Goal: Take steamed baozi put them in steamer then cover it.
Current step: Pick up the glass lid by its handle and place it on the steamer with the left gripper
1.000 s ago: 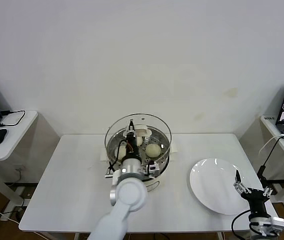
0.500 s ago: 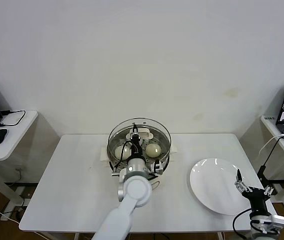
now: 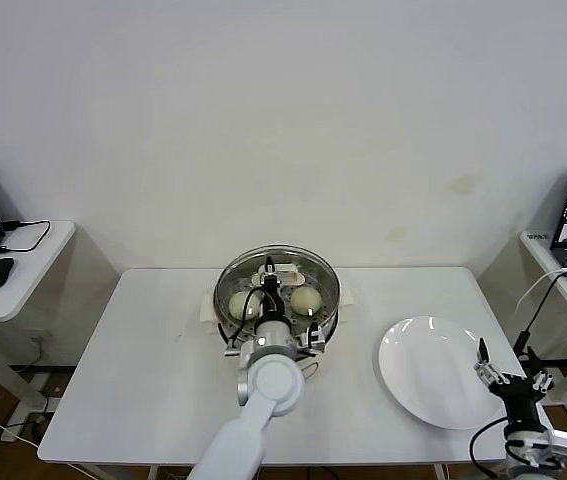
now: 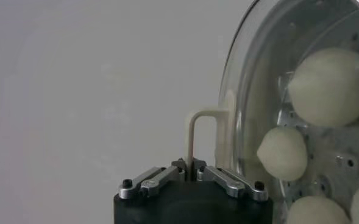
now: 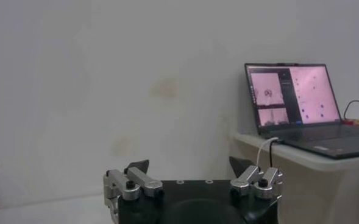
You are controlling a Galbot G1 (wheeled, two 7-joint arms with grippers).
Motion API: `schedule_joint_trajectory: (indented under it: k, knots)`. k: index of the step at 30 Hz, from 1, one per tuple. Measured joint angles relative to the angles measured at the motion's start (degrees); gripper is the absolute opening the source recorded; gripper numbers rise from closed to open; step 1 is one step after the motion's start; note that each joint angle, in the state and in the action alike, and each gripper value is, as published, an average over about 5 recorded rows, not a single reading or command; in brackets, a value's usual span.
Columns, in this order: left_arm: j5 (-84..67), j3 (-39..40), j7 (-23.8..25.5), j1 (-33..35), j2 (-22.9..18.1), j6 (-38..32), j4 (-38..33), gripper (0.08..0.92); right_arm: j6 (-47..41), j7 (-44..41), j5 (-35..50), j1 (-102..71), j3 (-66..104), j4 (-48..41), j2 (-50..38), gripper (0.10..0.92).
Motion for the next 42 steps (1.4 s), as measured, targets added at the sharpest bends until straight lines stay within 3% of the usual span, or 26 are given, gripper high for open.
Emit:
schedule_joint_trajectory:
  k: [42]
  knots:
    - [-2.5,-0.9,-2.6,1.1,-0.1,-0.3,1.4,0.136,0.6,-0.3,-0.1,-0.9,0.6,0.0,0.2,0.823]
